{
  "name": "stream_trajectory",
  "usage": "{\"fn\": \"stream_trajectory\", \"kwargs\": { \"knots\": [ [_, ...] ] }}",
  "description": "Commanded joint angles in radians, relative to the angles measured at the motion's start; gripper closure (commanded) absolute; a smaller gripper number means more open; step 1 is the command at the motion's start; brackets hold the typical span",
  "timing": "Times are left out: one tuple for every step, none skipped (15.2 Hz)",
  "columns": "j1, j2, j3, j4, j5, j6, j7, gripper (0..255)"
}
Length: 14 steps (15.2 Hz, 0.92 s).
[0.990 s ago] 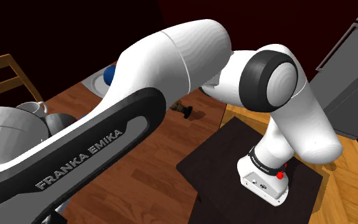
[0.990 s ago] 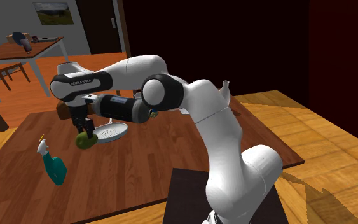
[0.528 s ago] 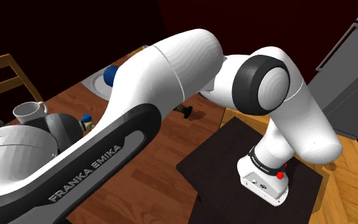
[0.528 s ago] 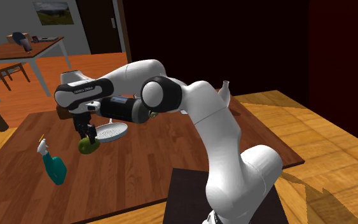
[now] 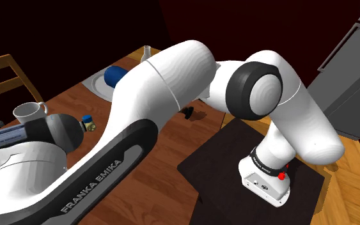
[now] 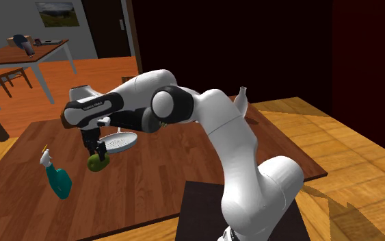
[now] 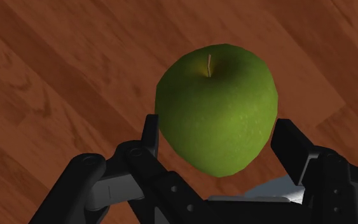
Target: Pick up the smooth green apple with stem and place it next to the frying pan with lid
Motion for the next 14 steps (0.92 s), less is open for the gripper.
{"fn": "stream_trajectory", "kwargs": {
  "knots": [
    [0.003, 0.016, -0.005, -0.001, -0.005, 0.017, -0.001, 255],
    [0.004, 0.023, -0.008, -0.002, -0.008, 0.025, -0.001, 255],
    [0.005, 0.03, -0.01, -0.004, -0.01, 0.034, -0.001, 255],
    [0.006, 0.037, -0.012, -0.005, -0.012, 0.042, -0.001, 255],
    [0.008, 0.045, -0.015, -0.005, -0.015, 0.049, -0.001, 255],
    [0.009, 0.052, -0.017, -0.006, -0.017, 0.057, -0.002, 255],
    [0.01, 0.06, -0.02, -0.006, -0.019, 0.064, -0.002, 255],
    [0.012, 0.065, -0.022, -0.006, -0.021, 0.07, -0.002, 255],
    [0.011, 0.065, -0.022, -0.006, -0.021, 0.07, -0.002, 255],
    [0.012, 0.065, -0.022, -0.006, -0.021, 0.07, -0.002, 255],
    [0.012, 0.065, -0.022, -0.006, -0.021, 0.07, -0.002, 255],
    [0.012, 0.065, -0.022, -0.006, -0.021, 0.07, -0.002, 255],
    [0.012, 0.065, -0.022, -0.006, -0.021, 0.07, -0.002, 255],
    [0.012, 0.065, -0.022, -0.006, -0.021, 0.07, -0.002, 255]
  ]
}}
